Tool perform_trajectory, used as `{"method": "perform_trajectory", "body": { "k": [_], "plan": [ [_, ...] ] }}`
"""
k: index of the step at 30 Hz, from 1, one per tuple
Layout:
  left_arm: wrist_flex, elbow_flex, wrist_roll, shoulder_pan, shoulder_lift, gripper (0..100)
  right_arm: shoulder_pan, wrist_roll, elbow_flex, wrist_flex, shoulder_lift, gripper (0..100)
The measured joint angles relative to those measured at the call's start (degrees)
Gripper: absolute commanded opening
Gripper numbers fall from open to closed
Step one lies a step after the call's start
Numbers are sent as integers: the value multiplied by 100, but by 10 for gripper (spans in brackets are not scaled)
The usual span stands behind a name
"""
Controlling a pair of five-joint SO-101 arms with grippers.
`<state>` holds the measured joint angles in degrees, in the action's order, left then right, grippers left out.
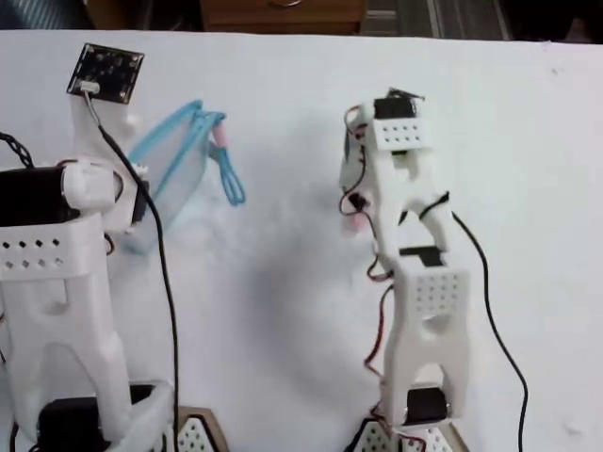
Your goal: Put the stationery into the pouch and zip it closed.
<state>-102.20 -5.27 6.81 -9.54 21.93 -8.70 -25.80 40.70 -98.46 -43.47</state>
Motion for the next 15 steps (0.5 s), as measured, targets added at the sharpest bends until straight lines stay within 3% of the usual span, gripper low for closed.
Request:
{"method": "perform_trajectory", "body": {
  "k": [15],
  "plan": [
    [0,0,0,0,0,23,-9,-914,1899,0,-1495,215]
  ]
}}
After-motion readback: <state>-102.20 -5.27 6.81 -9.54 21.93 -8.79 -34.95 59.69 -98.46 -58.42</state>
